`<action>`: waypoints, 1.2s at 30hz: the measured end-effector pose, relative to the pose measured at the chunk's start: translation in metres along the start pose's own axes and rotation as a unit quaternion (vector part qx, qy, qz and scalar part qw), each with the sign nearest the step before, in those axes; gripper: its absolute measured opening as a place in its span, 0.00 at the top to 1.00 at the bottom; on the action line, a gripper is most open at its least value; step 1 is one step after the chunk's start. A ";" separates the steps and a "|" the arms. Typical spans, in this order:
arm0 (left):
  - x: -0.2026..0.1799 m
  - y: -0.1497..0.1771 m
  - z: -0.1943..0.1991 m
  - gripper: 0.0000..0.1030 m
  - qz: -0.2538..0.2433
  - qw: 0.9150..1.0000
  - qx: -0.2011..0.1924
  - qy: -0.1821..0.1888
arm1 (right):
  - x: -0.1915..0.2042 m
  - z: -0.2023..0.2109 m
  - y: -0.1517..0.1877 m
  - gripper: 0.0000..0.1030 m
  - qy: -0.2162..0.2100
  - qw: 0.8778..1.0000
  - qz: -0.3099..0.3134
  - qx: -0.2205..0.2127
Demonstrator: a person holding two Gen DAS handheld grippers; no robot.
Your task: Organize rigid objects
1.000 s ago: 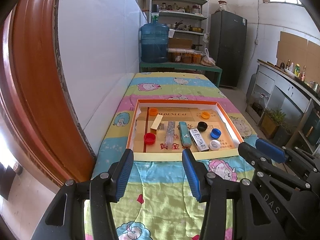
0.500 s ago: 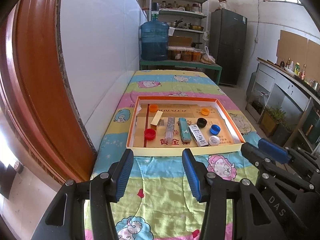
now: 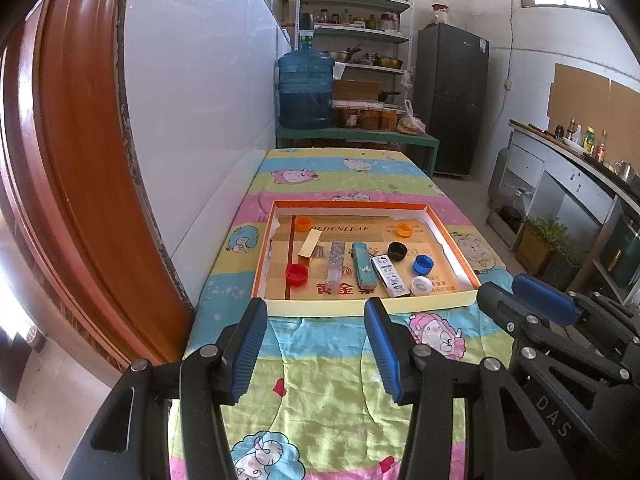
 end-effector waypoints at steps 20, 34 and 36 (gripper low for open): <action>0.004 -0.002 -0.005 0.51 -0.001 1.000 0.002 -0.002 | 0.002 -0.002 -0.002 0.67 -0.003 1.000 -0.003 0.003; 0.005 0.000 -0.009 0.51 -0.001 1.000 0.004 -0.003 | 0.000 -0.008 -0.003 0.67 -0.005 1.000 -0.006 0.006; 0.005 0.000 -0.009 0.51 -0.002 1.000 0.004 -0.003 | 0.000 -0.008 -0.003 0.67 -0.006 1.000 -0.006 0.007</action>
Point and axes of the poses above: each gripper's, at about its wrist camera, not at the fingertips, and z roughly against the way its jaws point, x to its left, y to its underside, the point moved 1 cm from there along -z, roughly the way its jaws point, and after that the axes turned 2 degrees about -x, right-handed, at the moved point
